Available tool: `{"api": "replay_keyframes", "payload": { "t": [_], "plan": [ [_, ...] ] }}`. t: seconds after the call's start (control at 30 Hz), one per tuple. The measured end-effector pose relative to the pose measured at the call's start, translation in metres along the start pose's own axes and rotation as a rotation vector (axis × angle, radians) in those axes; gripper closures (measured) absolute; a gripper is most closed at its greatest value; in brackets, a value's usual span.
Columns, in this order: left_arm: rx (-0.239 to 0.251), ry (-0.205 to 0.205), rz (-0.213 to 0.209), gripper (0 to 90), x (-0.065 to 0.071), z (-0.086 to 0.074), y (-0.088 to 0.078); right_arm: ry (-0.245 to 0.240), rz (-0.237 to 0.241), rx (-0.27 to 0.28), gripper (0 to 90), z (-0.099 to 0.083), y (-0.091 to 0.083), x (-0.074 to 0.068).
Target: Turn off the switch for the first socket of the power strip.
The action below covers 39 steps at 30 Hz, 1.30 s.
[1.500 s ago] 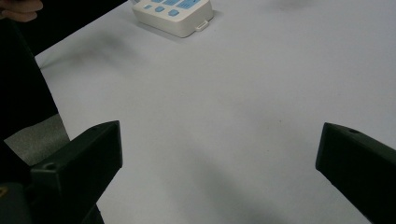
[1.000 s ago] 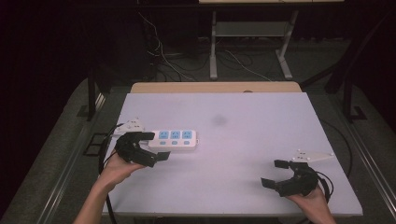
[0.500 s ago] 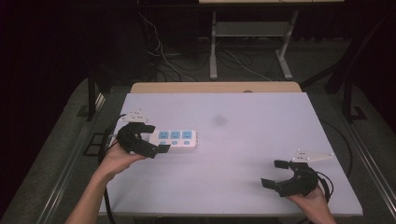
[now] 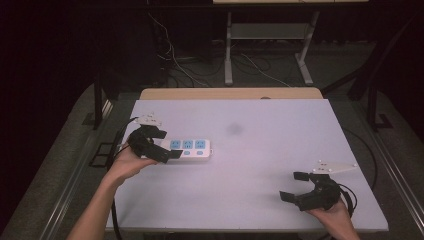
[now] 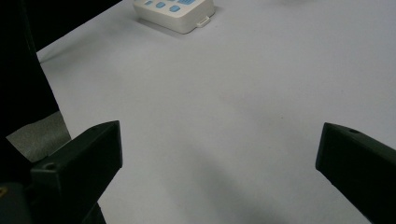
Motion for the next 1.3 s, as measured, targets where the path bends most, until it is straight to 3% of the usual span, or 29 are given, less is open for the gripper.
{"api": "replay_keyframes", "payload": {
  "t": [0.23,0.43,0.87,1.3],
  "plan": [
    [-0.014,-0.02,0.011,6.4,-0.011,-0.002,0.002,0.001,0.0,-0.002,0.3,-0.001,0.0,0.001],
    [-0.03,-0.038,0.016,16.1,-0.021,-0.005,0.001,0.001,0.002,-0.004,0.3,-0.001,0.0,0.001],
    [-0.006,-0.063,-0.001,46.8,-0.038,-0.011,-0.001,-0.003,0.004,-0.013,0.3,-0.002,0.001,0.0],
    [-0.01,-0.132,-0.015,88.8,-0.053,-0.014,0.004,-0.006,0.006,-0.019,0.3,-0.002,0.001,0.001]
  ]
}}
Point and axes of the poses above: each handheld gripper's, and its own axes: y roughly forward along the jaws, z roughly out of its top, x roughly to its right, the point moved 1 cm from there along y, roughly forward along the jaws, and after that the axes turned 11 degrees about -z, right-handed, at the moved point
